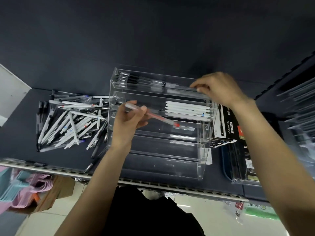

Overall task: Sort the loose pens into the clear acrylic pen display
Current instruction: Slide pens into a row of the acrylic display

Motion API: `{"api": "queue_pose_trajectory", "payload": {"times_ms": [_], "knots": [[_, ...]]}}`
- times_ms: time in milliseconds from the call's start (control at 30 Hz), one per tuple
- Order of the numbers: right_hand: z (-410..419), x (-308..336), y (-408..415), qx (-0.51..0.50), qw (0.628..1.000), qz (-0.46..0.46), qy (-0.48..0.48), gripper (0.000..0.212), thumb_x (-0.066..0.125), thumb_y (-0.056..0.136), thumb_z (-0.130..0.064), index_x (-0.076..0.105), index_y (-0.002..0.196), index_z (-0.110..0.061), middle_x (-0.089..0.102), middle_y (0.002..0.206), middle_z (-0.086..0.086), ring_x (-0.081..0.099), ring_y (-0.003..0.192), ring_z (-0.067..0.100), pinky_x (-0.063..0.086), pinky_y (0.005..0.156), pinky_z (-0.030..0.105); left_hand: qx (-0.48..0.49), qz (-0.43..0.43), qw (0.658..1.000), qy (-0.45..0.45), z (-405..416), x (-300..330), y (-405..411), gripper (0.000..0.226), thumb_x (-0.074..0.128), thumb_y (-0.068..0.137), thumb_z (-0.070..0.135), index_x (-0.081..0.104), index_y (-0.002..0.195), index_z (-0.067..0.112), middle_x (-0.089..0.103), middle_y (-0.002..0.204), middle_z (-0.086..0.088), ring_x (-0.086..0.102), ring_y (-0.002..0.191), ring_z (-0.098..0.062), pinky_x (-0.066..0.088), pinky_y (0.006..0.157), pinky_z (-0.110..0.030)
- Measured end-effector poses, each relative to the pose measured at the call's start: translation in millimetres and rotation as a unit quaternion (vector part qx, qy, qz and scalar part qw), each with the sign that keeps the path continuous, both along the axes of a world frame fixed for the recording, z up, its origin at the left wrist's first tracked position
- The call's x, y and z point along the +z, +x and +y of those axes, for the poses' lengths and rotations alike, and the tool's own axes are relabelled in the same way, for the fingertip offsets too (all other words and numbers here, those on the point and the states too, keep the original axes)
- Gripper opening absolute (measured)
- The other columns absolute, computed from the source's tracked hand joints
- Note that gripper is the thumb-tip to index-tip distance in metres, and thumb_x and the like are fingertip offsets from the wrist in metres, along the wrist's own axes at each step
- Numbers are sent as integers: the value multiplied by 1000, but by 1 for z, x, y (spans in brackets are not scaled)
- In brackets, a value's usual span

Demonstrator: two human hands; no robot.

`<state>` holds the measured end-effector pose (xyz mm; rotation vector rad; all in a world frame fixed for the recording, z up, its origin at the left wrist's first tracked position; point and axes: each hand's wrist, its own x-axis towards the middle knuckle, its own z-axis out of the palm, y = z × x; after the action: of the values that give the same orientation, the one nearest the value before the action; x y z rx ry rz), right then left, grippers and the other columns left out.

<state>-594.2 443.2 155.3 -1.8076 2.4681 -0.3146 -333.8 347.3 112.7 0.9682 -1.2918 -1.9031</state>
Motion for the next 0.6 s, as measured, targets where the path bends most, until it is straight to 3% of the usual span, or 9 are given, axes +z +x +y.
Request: {"api": "queue_pose_trajectory", "payload": {"times_ms": [100,200,367,500,600], "knots": [[-3,0,-9,13,998,-22,49,22,60,91,-17,70,108,-27,66,105,-7,57,93,10,35,75,23,16,-12,999,-30,-3,-2,-1,24,60,91,12,51,113,13,74,82,3,68,73,-9,52,64,-20],[-5,0,-15,19,996,-41,74,24,59,91,-12,71,103,-28,67,105,-6,60,97,15,42,78,27,22,26,999,-26,-6,-2,-5,11,49,98,14,53,108,14,74,89,-4,68,78,-13,53,72,-21],[-3,-3,-15,8,997,-50,62,27,51,93,-11,72,105,-25,67,108,-6,60,101,17,47,84,31,21,38,998,-39,-14,11,-26,15,45,101,15,55,109,7,72,91,-3,68,86,-15,52,78,-21],[8,-5,-8,-12,997,-66,-37,27,49,95,-11,68,111,-20,69,108,-4,62,101,15,50,85,32,-21,36,996,-84,-27,28,-56,16,47,99,15,59,106,7,66,95,-4,67,87,-11,52,82,-21],[17,3,0,-33,970,-175,-164,24,51,96,-17,67,115,-18,69,104,-6,63,96,6,47,83,16,-46,36,994,-92,-33,37,-79,11,50,98,11,60,101,9,66,89,-3,68,82,-8,53,79,-19]]}}
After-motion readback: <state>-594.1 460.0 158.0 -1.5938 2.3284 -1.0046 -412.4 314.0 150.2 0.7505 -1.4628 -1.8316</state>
